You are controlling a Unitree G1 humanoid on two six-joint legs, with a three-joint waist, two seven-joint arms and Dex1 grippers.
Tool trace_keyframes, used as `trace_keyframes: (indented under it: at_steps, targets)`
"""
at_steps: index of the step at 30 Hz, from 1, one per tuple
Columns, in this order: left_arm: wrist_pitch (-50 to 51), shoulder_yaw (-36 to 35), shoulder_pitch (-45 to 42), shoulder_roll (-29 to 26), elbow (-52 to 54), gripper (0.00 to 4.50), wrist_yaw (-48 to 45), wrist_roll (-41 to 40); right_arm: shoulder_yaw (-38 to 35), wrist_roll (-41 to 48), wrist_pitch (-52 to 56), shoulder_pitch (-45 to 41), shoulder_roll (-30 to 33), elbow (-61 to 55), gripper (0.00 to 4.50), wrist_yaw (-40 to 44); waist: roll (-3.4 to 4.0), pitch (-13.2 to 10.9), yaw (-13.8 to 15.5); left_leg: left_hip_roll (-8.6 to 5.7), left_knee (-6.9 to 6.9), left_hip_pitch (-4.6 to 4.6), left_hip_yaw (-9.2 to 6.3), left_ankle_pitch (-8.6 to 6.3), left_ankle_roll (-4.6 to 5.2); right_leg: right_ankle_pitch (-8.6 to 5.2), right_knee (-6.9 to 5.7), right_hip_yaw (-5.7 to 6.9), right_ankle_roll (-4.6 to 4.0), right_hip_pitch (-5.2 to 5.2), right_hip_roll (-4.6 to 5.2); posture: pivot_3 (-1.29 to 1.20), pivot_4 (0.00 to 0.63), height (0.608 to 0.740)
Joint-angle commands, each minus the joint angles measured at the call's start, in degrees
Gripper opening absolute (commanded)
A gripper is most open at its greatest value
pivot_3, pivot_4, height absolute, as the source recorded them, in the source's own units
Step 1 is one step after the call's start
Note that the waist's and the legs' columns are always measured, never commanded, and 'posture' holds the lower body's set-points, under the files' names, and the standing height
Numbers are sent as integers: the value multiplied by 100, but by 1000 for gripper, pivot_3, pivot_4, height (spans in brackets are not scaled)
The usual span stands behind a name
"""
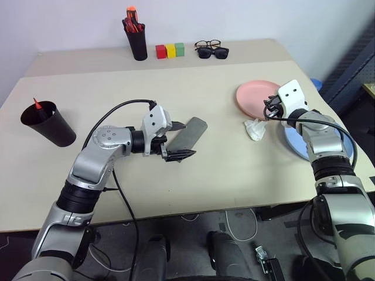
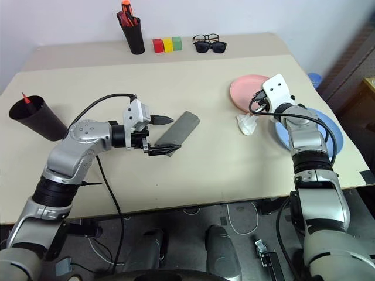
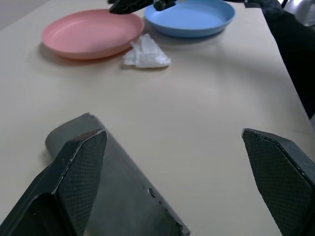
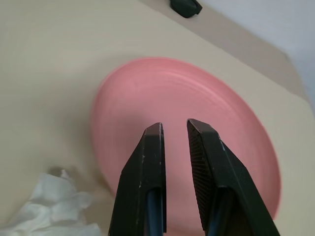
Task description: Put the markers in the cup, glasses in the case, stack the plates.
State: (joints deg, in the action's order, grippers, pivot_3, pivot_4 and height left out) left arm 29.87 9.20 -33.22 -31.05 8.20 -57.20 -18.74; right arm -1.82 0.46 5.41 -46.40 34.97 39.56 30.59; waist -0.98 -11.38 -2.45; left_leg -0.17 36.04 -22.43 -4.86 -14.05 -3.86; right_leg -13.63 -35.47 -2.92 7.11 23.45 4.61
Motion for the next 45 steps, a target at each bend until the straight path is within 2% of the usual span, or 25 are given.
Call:
trace_keyframes:
  at_steps: [1,5,6,9,13,16,21,24,27,31,38,45]
  targets:
    - [37,-147,14,-34,256,4500,63,-117,-430,410,675,517,151,-1228,2015,82,0,0,12,0,-1,0,-2,0,0,0,-1,1,0,-1,0,0,150,740]
    - [-9,-78,-69,24,104,4500,40,-127,-959,698,1799,1339,161,-2793,4114,-267,1,0,12,-1,9,0,-1,0,0,0,-5,1,0,-2,0,0,150,740]
    - [-23,-58,-113,53,52,4500,32,-123,-1105,760,2107,1562,175,-3158,4456,-353,1,0,12,-1,9,0,-1,0,0,0,-7,0,0,-2,0,0,150,740]
    - [-71,-14,-215,120,-86,4500,-22,-116,-1421,934,2852,2097,190,-3963,4456,-506,0,0,11,-1,11,2,-1,0,0,0,-11,0,-1,-2,0,0,150,740]
    - [-150,50,-302,181,-233,4500,-108,-83,-1589,1120,3489,2494,157,-4336,4456,-556,1,1,-15,-1,19,7,1,0,0,0,-12,-2,-7,-7,-1,0,150,740]
    - [-177,60,-355,219,-295,4500,-115,-75,-1616,1214,3711,2646,80,-4183,4456,-566,1,1,-10,0,20,9,3,1,2,0,-19,-3,-9,-6,-2,0,150,740]
    - [-145,13,-316,201,-250,4500,-73,-67,-1491,1114,3452,2707,76,-3629,4456,-567,1,1,1,-1,19,8,3,2,4,0,-17,-3,-9,-7,-1,0,150,740]
    - [-79,-36,-218,130,-122,4500,-26,-82,-1395,976,3172,2607,130,-3174,3573,-603,1,1,-5,-1,17,7,3,2,4,0,-15,-3,-8,-7,-1,0,150,740]
    - [14,-97,-149,74,-3,4500,32,-146,-1319,936,3032,2577,168,-3028,2194,-573,2,1,-7,0,17,9,3,2,4,1,-17,-3,-7,-6,-2,0,150,740]
    - [43,-112,-69,39,89,4500,99,-155,-1148,753,2829,2537,187,-2903,86,-630,1,1,-4,-1,23,9,3,2,4,1,-19,-3,-7,-9,-2,0,150,740]
    - [48,-87,-2,43,135,4500,169,-158,-818,190,2468,2543,443,-3185,37,-845,-4,4,4,-1,27,9,2,2,3,-1,-18,-3,-9,-13,-1,0,150,740]
    - [77,-73,39,81,219,4500,263,-169,-604,-118,1931,1681,618,-2778,37,-863,0,3,-25,-1,24,9,5,2,3,0,-17,-4,-9,-10,-1,0,150,740]
